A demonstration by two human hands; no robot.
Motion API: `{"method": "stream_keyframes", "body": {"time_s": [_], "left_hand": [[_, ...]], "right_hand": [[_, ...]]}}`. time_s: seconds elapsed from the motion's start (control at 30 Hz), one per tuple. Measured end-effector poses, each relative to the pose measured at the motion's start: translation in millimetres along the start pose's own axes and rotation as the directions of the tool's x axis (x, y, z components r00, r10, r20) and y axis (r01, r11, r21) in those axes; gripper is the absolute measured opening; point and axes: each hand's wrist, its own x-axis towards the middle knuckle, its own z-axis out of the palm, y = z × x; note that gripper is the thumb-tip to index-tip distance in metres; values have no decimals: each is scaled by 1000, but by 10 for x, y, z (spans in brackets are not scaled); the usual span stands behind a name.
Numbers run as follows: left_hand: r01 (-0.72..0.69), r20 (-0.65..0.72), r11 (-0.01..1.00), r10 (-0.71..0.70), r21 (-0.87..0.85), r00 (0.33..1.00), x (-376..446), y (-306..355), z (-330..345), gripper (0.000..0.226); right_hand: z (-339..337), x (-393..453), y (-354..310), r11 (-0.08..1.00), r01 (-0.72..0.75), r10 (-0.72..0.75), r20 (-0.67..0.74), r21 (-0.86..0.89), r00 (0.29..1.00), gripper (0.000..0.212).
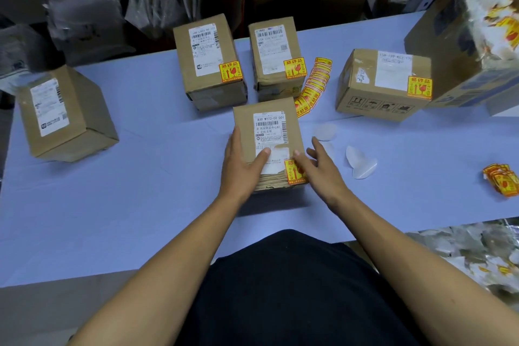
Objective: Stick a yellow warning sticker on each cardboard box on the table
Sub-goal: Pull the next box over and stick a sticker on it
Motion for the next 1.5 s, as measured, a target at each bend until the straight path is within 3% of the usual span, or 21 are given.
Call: {"method": "stream_keyframes", "body": {"time_s": [0.13,0.23,0.33,0.57,0.77,0.93,1.27,1.5], "left_hand": [[158,-48,970,-170,-186,984,-15,48,84,91],[251,20,913,-259,-323,966,8,-27,106,63],[231,47,903,-230,-362,972,-20,-98,60,42],[232,-22,890,-262,-393,965,-196,-359,-364,51],[217,-149,878,-305,-426,941,-223,-566,-935,53],[152,-242,891,-275,-427,930,-108,-643,-1472,46],[39,-280,895,-180,-444,943,718,-546,-2350,39],[94,-212,911,-192,-401,958,1509,-652,-2652,39]], "right_hand": [[168,48,-66,995,27,-24,28,-92,999,61],[185,8,-46,994,55,-54,13,-95,998,48],[229,-30,-59,991,89,-87,17,-104,996,40],[697,-130,-150,984,96,-84,81,-153,993,55],[1237,-129,-454,958,217,-180,197,-188,964,39],[1704,-94,-809,942,288,-244,238,-173,940,37],[2338,421,-1670,918,362,-330,193,-161,924,52],[2705,982,-2023,921,319,-286,169,-223,943,55]]}}
